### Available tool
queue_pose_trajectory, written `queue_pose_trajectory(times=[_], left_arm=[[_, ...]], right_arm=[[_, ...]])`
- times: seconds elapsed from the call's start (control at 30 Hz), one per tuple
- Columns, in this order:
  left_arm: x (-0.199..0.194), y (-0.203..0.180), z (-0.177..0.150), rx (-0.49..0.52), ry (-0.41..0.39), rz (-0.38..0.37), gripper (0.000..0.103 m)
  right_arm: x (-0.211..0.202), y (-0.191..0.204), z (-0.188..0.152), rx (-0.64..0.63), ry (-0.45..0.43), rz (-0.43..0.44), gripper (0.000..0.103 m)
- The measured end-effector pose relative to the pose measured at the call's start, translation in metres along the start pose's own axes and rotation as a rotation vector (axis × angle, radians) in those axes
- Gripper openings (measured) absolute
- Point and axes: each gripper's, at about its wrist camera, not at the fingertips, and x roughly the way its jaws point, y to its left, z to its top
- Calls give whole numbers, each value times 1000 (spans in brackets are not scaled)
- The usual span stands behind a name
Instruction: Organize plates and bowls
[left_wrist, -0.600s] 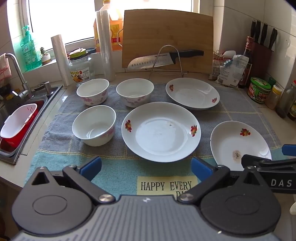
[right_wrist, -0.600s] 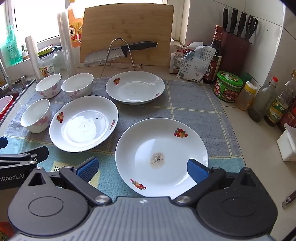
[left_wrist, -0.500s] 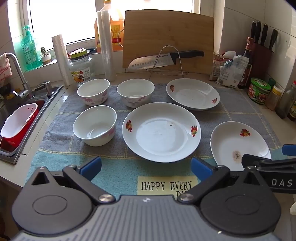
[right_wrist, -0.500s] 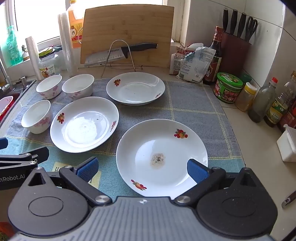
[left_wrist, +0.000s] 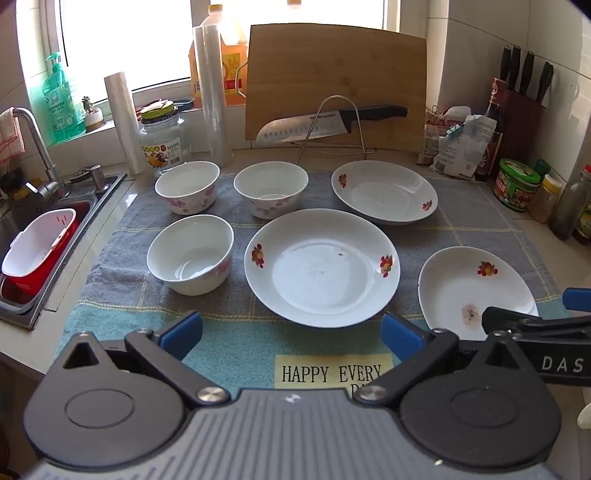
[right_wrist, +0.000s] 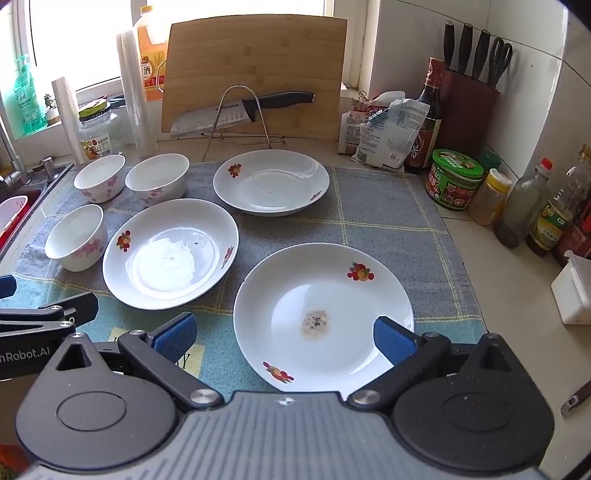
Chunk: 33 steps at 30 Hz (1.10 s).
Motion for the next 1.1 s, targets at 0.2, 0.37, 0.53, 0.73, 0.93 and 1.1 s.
queue_pose_trajectory(times=[0.2,0.37,0.53,0.73,0.93,1.1], left_arm=[[-1,0,-1,4,-8,0,102],[-1,0,0,4,-12,1,102],[-2,0,0,8,-18,5,102],[-2,1,1,9,-19,5,102],[-3,1,2,9,-21,6,102],[-3,3,3,11,-21,4,102]], right_arm=[[-1,-1,0,1,-4,0,103],[-2,-1,0,2,-8,-1,103],[-3,-1,1,0,-9,-3,103],[-4,0,1,-1,-12,-5,103],[-4,0,2,-1,-15,-6,103],[-4,2,3,0,-15,-11,103]])
